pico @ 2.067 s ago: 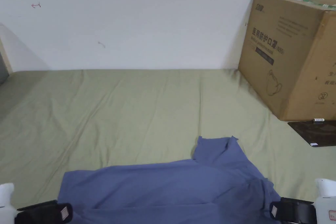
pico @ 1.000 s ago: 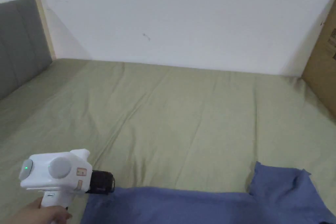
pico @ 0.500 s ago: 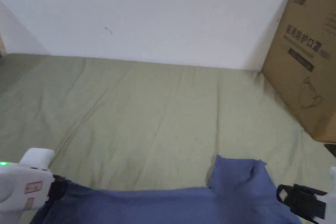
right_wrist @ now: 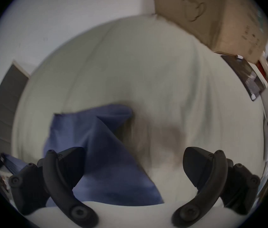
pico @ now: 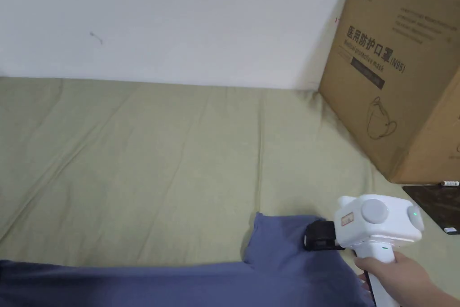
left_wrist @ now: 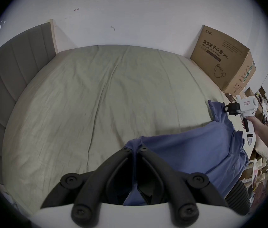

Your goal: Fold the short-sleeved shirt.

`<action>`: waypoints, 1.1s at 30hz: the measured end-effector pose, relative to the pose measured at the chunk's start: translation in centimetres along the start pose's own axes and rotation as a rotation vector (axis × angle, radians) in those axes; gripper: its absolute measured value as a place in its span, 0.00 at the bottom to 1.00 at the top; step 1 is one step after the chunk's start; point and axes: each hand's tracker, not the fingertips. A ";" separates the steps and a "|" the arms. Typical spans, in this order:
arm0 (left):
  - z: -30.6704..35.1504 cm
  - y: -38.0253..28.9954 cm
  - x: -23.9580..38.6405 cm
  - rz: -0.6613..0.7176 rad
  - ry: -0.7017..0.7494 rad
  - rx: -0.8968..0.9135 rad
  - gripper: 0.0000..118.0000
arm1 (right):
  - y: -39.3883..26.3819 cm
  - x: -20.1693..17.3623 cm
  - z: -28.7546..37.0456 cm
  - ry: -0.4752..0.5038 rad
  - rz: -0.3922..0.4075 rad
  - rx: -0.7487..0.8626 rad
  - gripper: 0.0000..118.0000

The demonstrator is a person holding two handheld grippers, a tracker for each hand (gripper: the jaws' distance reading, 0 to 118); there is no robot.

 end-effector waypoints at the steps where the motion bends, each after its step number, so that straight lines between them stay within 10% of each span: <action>1: -0.3 -0.2 -0.1 0.000 0.006 -0.017 0.02 | -0.1 -0.4 -0.4 -0.054 0.026 -0.007 0.91; 4: -1.1 -0.9 -0.8 0.004 0.005 -0.039 0.02 | -0.7 -0.7 1.7 -0.010 0.024 0.078 0.75; 7: -1.6 -0.9 -1.0 0.028 0.000 -0.044 0.02 | -1.7 -1.2 4.7 0.092 0.050 0.115 0.00; 21: 0.8 2.7 -2.0 0.168 -0.069 0.167 0.02 | -3.1 -0.9 17.6 0.082 -0.066 0.545 0.00; 33: 6.8 -7.4 -3.1 0.045 -0.185 -0.007 0.02 | -25.2 3.7 20.9 0.128 -0.096 0.299 0.00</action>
